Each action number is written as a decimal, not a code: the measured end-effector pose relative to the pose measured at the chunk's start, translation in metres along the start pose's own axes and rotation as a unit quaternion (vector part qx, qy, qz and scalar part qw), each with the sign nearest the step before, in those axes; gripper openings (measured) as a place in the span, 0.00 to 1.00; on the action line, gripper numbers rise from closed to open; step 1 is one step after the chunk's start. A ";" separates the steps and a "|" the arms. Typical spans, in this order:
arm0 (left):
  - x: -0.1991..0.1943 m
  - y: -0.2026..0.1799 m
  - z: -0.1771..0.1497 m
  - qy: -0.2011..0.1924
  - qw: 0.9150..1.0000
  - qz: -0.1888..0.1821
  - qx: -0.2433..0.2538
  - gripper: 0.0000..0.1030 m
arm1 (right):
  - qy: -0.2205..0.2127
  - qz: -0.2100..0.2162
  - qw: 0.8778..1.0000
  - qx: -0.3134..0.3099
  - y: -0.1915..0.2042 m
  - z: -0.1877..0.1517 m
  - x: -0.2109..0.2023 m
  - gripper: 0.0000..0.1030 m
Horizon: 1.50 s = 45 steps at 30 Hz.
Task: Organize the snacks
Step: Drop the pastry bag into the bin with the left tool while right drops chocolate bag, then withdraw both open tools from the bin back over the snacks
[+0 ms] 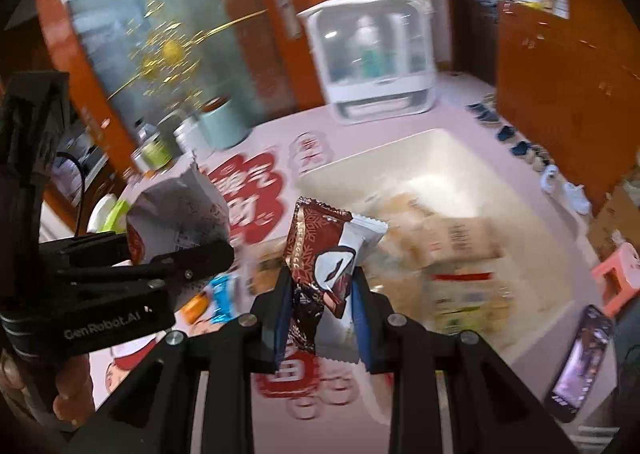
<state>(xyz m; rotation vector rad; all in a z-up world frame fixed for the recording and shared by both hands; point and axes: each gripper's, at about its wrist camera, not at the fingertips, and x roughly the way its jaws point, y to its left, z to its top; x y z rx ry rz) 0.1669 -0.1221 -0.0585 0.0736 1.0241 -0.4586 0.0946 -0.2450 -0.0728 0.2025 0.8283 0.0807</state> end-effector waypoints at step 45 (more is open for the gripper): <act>0.074 -0.055 0.054 0.006 0.999 0.048 0.009 0.84 | 0.016 -0.099 0.993 0.069 -0.104 0.019 0.028 0.42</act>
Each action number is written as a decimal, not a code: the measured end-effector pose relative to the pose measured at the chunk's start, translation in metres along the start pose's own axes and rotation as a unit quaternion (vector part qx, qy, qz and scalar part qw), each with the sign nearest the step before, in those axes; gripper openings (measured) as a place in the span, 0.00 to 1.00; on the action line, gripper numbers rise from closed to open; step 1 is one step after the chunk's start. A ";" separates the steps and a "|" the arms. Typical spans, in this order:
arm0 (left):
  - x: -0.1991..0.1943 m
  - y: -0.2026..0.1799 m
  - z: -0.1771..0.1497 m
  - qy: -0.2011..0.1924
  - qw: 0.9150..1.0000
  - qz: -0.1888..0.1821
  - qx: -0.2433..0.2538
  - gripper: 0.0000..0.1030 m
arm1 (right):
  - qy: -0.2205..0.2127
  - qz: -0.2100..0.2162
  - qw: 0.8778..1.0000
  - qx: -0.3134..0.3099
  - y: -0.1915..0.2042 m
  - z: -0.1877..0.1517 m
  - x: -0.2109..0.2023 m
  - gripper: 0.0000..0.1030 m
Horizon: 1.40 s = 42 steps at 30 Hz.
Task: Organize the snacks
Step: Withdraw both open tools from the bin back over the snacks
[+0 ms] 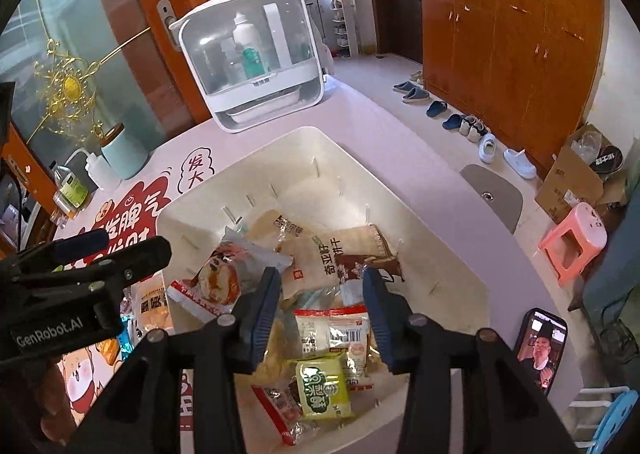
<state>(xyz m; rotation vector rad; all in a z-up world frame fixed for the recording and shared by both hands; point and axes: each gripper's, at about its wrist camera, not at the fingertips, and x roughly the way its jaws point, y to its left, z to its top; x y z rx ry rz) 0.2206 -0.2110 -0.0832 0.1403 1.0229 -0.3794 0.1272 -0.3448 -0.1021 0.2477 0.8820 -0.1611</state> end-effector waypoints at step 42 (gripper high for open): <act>-0.101 0.187 -0.108 -0.034 0.993 0.049 -0.106 0.84 | -0.021 0.061 0.992 -0.105 0.183 -0.046 -0.044 0.43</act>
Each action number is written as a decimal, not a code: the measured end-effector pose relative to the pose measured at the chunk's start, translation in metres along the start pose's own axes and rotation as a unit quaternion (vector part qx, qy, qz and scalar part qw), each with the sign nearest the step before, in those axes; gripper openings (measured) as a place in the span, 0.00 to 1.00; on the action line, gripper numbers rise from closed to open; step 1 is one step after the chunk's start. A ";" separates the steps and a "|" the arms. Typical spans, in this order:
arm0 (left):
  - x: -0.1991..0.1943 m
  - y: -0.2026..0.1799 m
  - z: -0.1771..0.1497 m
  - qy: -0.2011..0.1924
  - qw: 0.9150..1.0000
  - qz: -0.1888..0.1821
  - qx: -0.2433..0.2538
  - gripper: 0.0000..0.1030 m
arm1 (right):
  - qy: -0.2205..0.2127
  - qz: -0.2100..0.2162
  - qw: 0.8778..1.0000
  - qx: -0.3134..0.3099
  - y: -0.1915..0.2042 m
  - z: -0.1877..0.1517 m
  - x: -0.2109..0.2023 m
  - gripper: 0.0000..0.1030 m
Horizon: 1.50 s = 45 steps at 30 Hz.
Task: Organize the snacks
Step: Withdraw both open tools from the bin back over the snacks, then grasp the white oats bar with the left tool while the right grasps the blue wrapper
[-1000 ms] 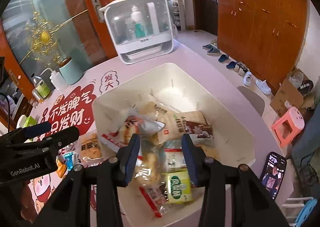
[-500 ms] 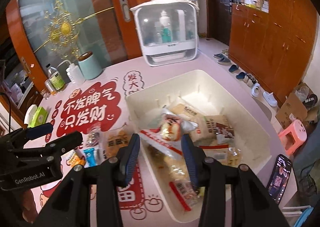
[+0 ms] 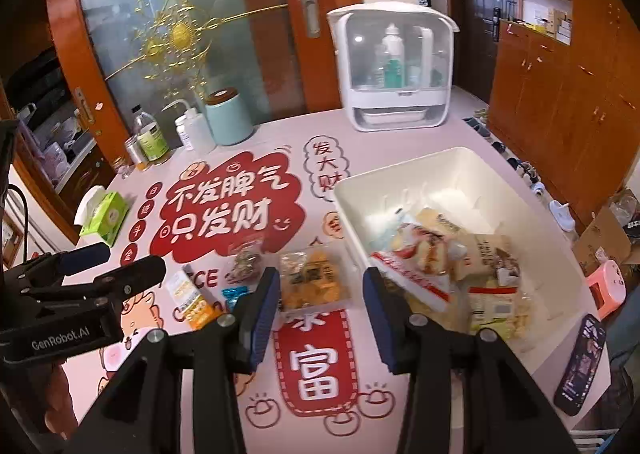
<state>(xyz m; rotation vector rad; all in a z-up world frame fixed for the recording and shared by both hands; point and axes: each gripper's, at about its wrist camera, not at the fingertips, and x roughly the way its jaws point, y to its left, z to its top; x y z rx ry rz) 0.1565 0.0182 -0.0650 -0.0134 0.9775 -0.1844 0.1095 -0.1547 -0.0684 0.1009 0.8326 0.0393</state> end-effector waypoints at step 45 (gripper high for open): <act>0.091 0.127 -0.051 0.101 0.986 0.024 -0.131 0.84 | 0.123 0.085 0.988 -0.027 0.060 -0.038 0.113 0.43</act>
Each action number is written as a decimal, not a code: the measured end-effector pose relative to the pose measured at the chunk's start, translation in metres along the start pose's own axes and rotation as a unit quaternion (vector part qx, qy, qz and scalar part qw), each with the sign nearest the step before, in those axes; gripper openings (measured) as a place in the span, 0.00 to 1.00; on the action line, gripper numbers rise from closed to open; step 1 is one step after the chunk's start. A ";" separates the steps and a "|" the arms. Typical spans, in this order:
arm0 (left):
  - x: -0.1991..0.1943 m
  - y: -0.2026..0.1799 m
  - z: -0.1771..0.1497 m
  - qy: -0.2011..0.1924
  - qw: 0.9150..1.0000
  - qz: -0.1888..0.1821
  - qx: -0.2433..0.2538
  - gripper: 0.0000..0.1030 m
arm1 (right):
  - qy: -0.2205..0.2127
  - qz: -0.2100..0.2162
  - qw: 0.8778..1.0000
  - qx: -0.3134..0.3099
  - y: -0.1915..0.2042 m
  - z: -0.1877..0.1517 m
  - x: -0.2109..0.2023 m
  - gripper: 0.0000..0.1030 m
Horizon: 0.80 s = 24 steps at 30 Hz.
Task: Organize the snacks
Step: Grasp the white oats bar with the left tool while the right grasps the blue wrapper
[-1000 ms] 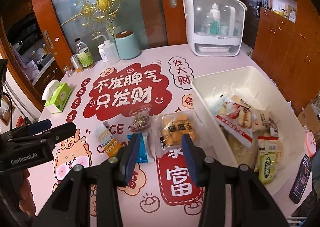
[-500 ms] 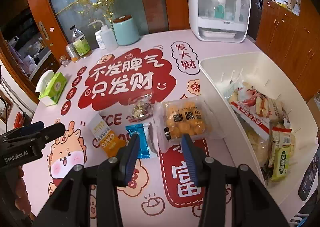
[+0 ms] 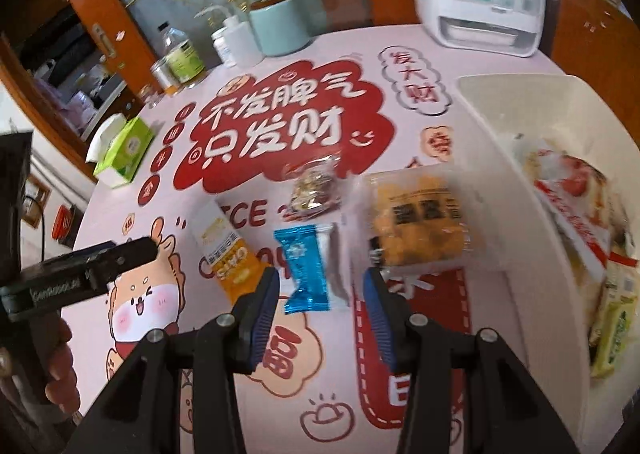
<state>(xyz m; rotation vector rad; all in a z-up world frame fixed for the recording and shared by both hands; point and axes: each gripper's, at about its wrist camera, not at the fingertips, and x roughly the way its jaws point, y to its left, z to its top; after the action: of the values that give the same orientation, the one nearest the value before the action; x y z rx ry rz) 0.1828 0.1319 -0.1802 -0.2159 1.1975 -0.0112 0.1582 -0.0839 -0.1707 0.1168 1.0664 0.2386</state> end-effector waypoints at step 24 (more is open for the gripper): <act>0.101 -0.029 0.027 0.084 0.992 0.056 -0.069 0.83 | 0.062 0.007 0.997 -0.037 0.008 -0.003 0.077 0.30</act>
<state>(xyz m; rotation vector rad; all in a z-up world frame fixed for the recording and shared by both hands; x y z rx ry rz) 0.2476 0.0958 -0.2588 -0.2736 1.3784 0.1553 0.1902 -0.0567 -0.2357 0.0444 1.1785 0.3008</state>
